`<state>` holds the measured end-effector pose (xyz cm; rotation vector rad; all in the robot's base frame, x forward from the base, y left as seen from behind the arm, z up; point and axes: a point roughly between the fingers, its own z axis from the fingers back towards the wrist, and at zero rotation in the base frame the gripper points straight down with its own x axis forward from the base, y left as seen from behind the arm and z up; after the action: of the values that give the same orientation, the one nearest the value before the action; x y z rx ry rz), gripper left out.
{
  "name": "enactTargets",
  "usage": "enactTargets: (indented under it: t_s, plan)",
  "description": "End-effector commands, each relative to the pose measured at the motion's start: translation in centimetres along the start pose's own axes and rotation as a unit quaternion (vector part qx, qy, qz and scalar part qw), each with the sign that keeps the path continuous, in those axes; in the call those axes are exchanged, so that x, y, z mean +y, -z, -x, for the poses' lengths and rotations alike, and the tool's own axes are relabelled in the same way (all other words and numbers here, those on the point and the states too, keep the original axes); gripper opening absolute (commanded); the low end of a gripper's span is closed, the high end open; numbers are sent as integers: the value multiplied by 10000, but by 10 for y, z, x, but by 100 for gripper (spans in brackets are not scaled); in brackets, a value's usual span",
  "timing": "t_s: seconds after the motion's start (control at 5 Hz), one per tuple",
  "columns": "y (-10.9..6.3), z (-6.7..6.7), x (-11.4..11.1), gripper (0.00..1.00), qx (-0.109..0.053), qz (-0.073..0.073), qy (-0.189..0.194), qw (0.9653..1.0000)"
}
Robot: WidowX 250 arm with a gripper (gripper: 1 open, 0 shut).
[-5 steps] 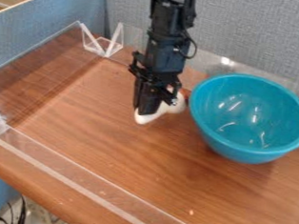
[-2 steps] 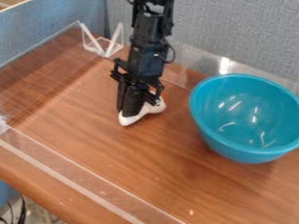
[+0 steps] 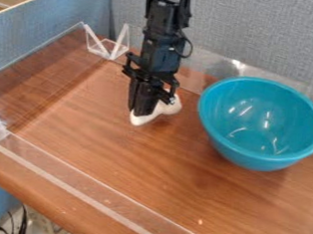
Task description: Put the mushroom in the blue bowl
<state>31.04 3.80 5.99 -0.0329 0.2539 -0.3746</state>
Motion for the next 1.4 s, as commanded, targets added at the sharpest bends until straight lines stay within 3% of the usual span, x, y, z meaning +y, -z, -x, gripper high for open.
enactTargets:
  t_s: [0.0,0.4,0.6,0.8,1.2]
  plan:
    - [-36,-6,-2,0,-498,-323,259,9979]
    - [-61,-18,-12,0,-826,-575,436,9940]
    - [-77,-32,-31,0,-940,-733,851,9892]
    - [-95,-41,-51,0,-1052,-925,1298,9816]
    - [-110,-77,-97,0,-1096,-1116,2164,9637]
